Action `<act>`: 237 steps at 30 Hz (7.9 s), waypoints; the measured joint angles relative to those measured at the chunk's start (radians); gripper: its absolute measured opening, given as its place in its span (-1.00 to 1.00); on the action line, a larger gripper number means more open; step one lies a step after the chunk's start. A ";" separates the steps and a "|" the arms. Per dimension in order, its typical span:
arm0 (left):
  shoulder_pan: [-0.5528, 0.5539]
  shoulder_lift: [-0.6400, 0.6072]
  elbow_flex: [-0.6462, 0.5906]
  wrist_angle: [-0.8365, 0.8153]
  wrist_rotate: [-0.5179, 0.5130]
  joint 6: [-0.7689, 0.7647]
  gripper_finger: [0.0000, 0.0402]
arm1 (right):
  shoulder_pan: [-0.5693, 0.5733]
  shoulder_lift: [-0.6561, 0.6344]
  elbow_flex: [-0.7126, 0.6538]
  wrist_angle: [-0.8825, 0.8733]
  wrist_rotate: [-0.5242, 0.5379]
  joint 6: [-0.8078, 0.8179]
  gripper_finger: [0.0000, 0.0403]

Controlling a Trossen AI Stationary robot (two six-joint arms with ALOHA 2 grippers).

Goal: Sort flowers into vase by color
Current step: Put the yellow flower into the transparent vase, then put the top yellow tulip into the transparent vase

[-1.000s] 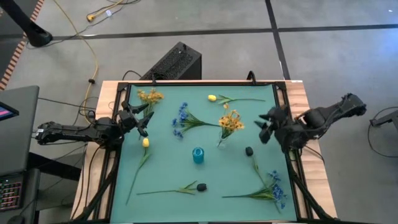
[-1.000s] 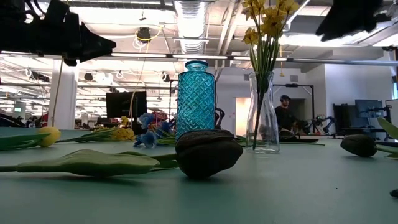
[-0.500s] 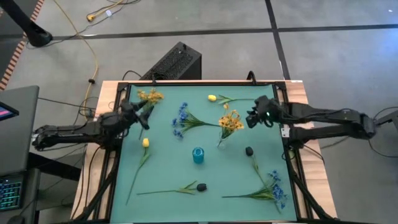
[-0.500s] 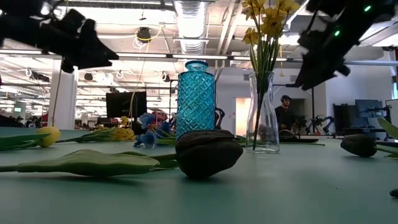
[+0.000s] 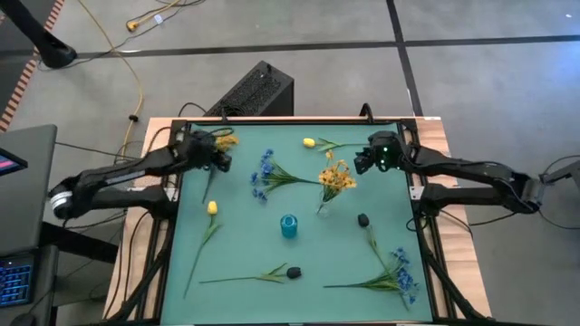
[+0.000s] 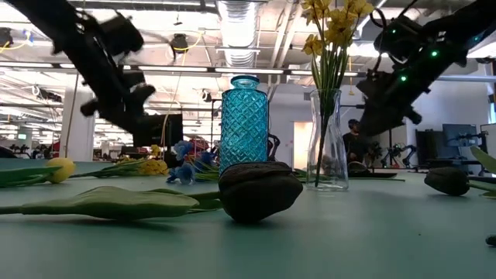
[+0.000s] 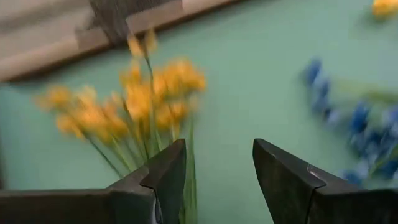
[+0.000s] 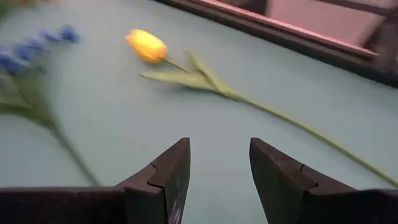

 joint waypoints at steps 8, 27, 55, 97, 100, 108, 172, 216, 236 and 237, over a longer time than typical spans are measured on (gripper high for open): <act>0.011 0.152 0.000 -0.115 -0.012 -0.089 -0.13 | 0.075 0.033 -0.014 0.091 -0.024 -0.002 -0.05; -0.059 0.231 0.000 -0.196 -0.040 -0.169 0.21 | 0.173 0.098 -0.013 0.175 0.027 -0.058 -0.05; -0.024 0.289 -0.003 -0.048 0.019 -0.073 -0.92 | 0.173 0.098 -0.013 0.171 0.027 -0.056 -0.05; -0.374 0.143 -0.001 1.257 0.511 0.346 -0.90 | 0.207 0.098 -0.013 0.175 0.027 -0.046 -0.05; -0.388 0.207 -0.001 1.465 0.639 0.345 -0.90 | 0.207 0.098 -0.013 0.174 0.027 -0.048 -0.05; -0.462 0.332 -0.001 1.813 0.867 0.376 -0.90 | 0.207 0.098 -0.013 0.172 0.027 -0.056 -0.05; -0.464 1.005 0.530 1.766 0.998 0.628 -0.90 | 0.239 0.098 -0.013 0.195 0.027 -0.082 -0.05; -0.444 1.010 0.530 1.664 0.870 0.363 -0.11 | 0.239 0.098 -0.013 0.202 0.027 -0.082 -0.05; -0.313 0.652 0.572 0.562 0.998 0.594 0.36 | 0.239 0.098 -0.013 0.205 0.027 -0.082 -0.05; -0.311 0.621 0.581 0.489 0.953 0.635 0.36 | 0.239 0.098 -0.013 0.206 0.027 -0.082 -0.05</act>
